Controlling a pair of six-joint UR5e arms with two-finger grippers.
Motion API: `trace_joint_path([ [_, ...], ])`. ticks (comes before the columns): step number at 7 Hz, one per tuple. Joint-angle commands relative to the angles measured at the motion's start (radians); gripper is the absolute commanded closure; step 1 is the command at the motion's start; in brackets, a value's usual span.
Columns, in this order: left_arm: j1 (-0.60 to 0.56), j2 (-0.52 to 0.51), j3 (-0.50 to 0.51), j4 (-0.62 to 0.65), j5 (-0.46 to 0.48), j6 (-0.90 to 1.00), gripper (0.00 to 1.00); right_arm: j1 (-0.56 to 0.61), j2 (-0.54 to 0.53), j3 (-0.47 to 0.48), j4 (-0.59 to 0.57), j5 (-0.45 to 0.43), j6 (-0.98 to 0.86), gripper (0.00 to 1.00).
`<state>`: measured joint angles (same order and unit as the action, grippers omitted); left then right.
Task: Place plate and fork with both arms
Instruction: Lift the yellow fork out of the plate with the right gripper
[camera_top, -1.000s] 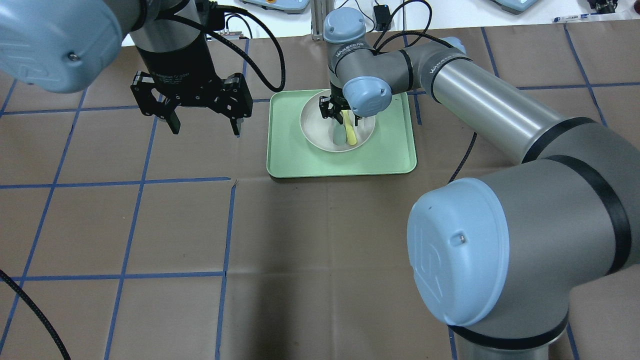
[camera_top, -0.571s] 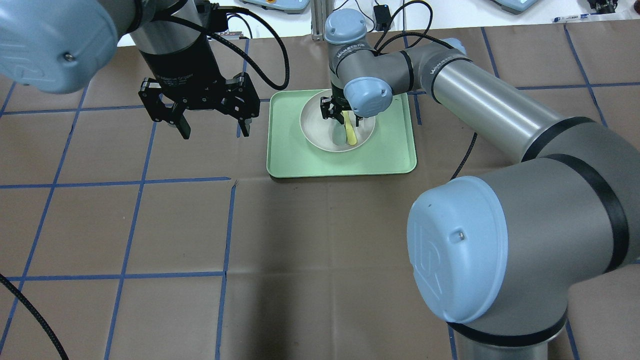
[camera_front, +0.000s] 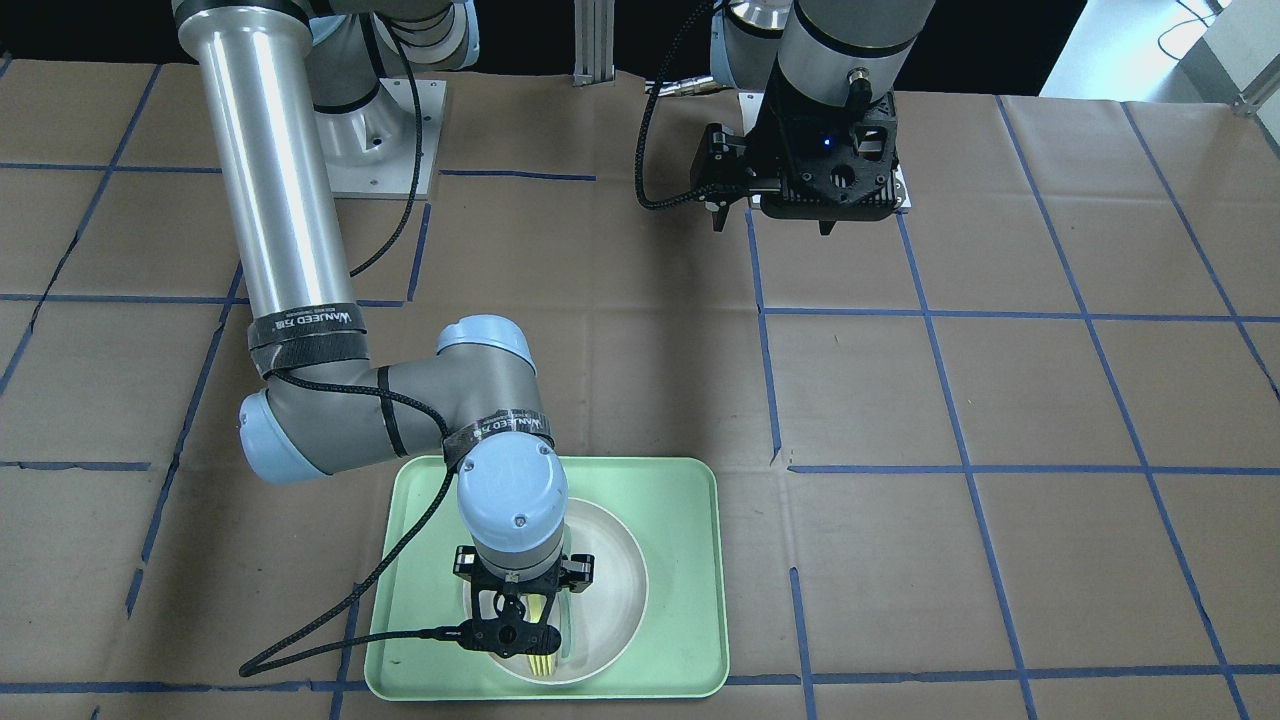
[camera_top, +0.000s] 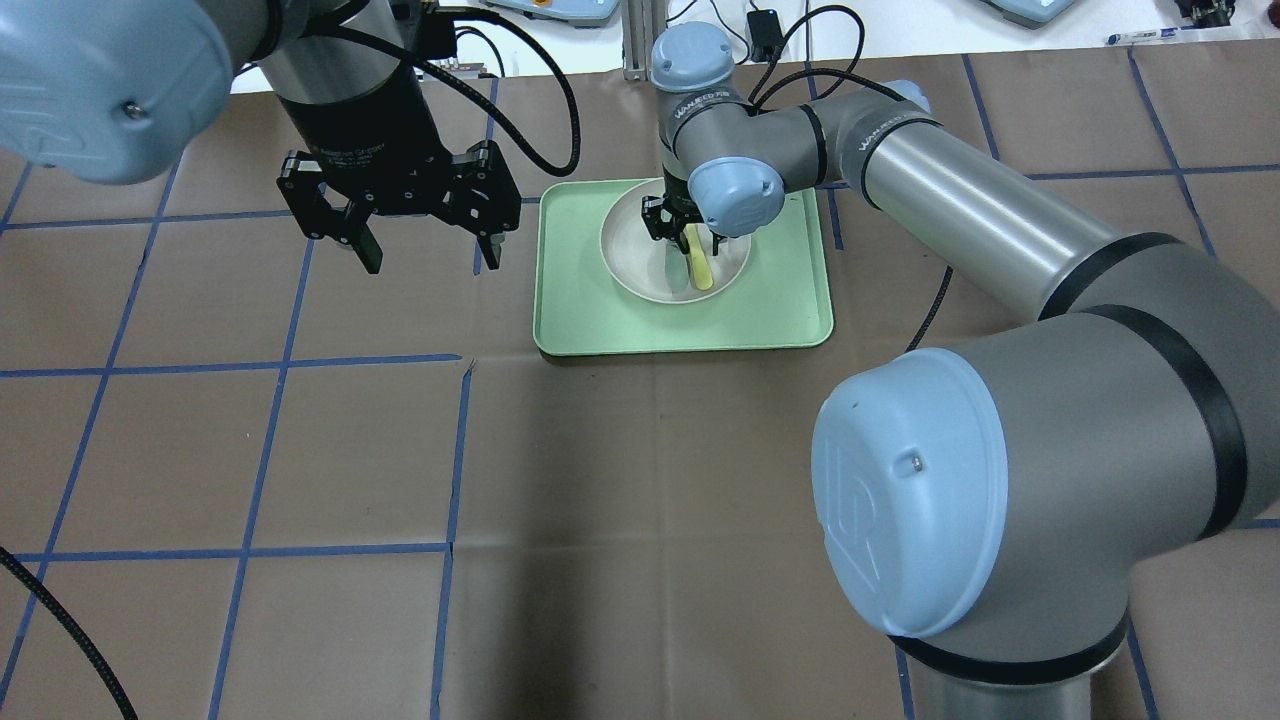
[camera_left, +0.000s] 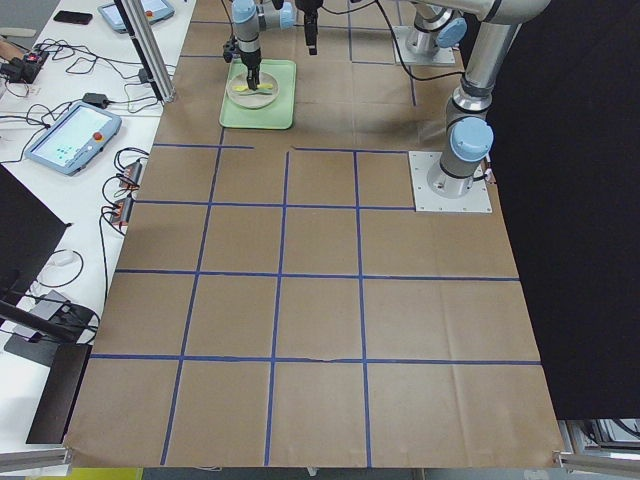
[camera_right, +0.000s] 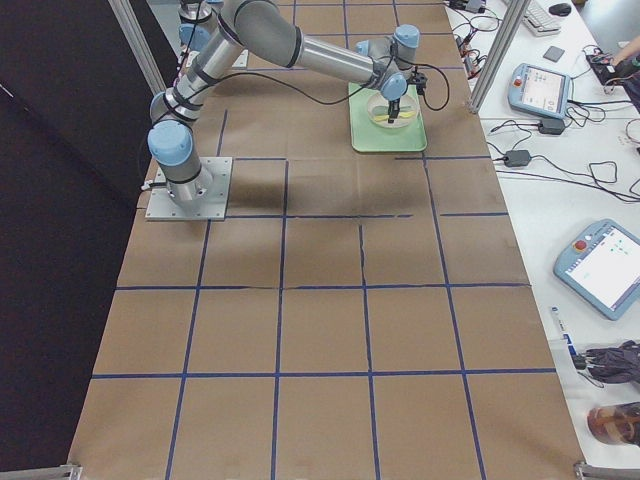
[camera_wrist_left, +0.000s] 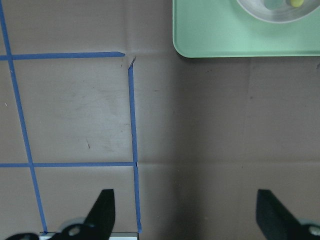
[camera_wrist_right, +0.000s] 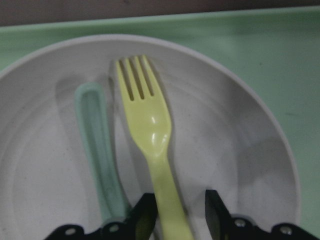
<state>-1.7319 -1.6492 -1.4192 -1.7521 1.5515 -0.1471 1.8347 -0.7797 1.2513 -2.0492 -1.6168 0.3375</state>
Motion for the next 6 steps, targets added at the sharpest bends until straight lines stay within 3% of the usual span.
trace_joint_path([
  [1, 0.0, -0.004, 0.0, 0.003, 0.001, 0.004, 0.0, 0.0, 0.0, -0.001, 0.0, -0.002, 0.0, 0.58],
  [4, 0.0, -0.007, 0.002, 0.005, -0.002, 0.004, 0.0, 0.0, 0.002, -0.003, 0.0, 0.0, 0.002, 0.84],
  [6, 0.0, -0.007, 0.0, 0.003, 0.006, 0.006, 0.0, 0.001, 0.002, -0.007, 0.001, 0.0, 0.005, 0.95],
])
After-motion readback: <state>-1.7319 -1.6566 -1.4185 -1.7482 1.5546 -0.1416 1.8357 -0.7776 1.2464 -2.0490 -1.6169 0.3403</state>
